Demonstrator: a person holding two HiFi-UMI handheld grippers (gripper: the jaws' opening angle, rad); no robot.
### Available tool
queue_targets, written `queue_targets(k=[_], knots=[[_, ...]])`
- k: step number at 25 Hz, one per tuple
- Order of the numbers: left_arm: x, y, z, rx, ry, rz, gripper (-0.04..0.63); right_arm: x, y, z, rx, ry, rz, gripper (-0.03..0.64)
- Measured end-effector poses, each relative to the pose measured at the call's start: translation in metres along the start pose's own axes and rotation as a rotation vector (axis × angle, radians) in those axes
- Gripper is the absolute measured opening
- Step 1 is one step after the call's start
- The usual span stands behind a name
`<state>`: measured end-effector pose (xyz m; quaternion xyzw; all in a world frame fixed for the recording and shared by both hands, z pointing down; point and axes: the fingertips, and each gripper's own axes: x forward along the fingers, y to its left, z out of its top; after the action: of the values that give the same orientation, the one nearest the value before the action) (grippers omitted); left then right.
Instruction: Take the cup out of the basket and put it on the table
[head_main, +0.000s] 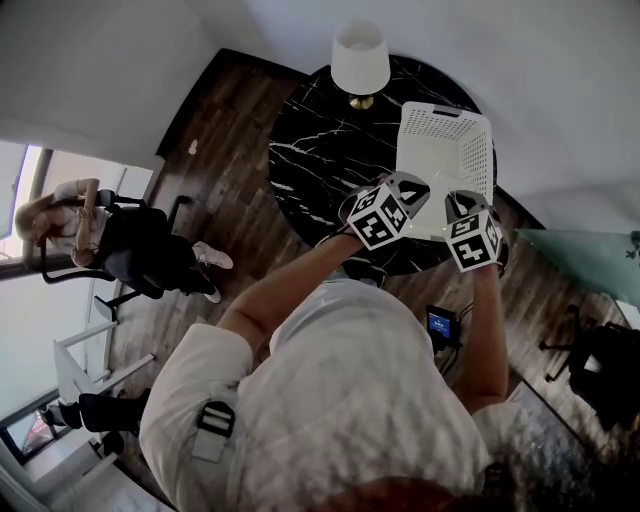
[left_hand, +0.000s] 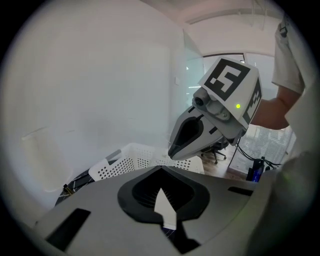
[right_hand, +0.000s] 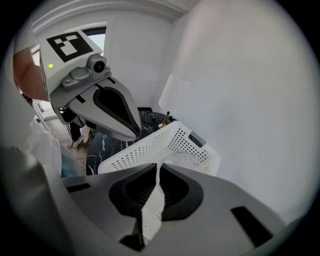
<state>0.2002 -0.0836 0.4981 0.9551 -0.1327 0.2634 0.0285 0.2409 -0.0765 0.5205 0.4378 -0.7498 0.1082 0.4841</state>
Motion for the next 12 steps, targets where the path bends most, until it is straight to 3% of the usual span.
queue_targets(k=[12], knots=[[-0.041,0.018,-0.021,-0.067,-0.004,0.101,0.006,-0.007,0.032,0.043,-0.101,-0.049,0.029,0.025]])
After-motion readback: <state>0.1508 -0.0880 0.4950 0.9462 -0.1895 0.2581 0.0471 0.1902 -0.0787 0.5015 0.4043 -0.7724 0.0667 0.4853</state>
